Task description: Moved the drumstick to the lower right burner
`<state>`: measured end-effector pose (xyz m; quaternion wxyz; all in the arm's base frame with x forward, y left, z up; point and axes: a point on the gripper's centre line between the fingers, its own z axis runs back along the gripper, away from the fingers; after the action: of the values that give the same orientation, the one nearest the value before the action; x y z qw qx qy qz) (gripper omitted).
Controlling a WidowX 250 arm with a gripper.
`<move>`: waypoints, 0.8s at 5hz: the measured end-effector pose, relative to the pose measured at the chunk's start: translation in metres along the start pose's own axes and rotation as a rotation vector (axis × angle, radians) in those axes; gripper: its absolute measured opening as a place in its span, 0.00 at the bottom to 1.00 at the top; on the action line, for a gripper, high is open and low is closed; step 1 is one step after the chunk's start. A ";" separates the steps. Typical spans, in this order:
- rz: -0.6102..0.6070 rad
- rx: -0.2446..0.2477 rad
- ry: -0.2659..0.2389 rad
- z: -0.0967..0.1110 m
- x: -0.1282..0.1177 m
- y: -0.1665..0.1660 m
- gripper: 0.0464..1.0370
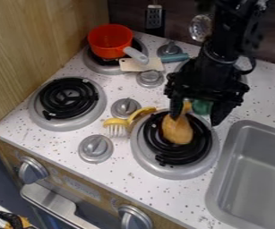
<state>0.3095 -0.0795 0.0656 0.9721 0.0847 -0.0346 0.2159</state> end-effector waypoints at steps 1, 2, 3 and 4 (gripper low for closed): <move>0.004 0.033 0.017 0.011 0.002 0.003 0.96; 0.000 0.051 0.023 0.015 0.003 0.006 0.96; 0.022 0.013 -0.008 0.024 0.014 0.014 0.96; 0.051 0.013 -0.020 0.022 0.025 0.028 0.96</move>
<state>0.3195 -0.0477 0.0943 0.9653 0.0923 -0.0450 0.2401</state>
